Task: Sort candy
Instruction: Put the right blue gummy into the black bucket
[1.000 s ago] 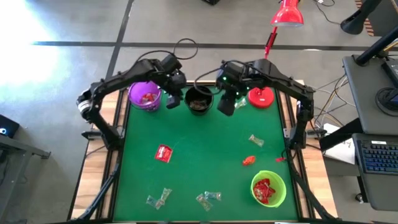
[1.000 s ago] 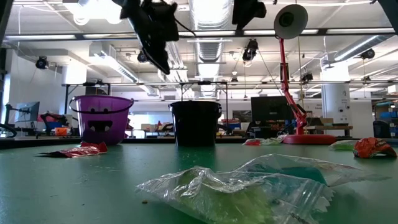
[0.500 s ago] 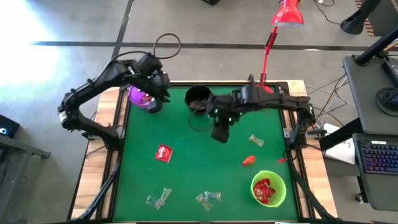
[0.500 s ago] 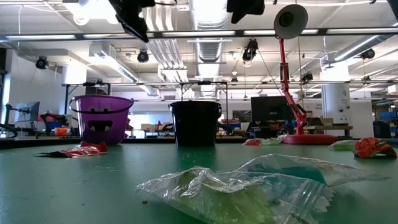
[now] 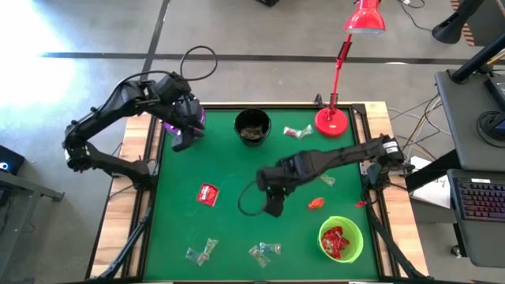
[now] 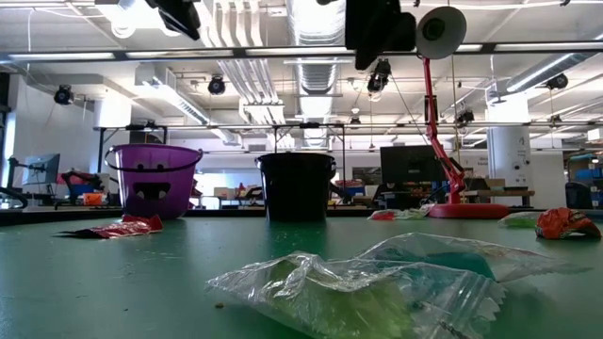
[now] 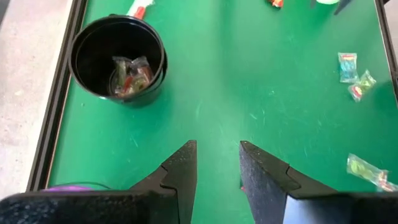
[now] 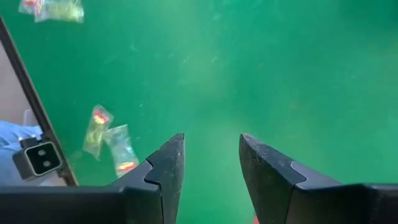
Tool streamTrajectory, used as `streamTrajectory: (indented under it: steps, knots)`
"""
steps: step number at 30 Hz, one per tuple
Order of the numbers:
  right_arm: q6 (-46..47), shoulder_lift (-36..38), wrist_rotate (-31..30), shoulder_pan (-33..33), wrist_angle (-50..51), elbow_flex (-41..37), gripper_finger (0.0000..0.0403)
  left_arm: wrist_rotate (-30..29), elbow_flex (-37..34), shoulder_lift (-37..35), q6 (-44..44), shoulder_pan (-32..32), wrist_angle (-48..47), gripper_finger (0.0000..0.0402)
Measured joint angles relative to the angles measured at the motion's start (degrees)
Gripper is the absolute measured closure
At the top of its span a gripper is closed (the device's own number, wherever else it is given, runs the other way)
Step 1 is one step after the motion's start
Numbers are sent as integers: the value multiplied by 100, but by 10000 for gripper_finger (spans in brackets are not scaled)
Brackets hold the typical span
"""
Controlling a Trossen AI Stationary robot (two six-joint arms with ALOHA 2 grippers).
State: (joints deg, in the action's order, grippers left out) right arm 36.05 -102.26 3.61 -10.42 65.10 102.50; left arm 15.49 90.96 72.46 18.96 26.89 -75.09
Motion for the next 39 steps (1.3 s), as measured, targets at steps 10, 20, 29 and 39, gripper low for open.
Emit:
streamTrajectory:
  steps: [10, 20, 29, 39]
  knots:
    - [384, 0, -13, -769, -685, -882, 211, 0, 0, -104, -29, 0, -169, 300]
    - [-262, 0, 108, -1584, -2804, -2140, 209, 2, -2, -67, -144, 1, -171, 300]
    - [-157, 0, 92, -1615, -4042, -2831, 209, 4, -2, -52, -256, 2, -169, 299]
    - [-326, -391, 128, -1656, -4484, -2925, 209, 6, -2, -52, -295, 2, -167, 299]
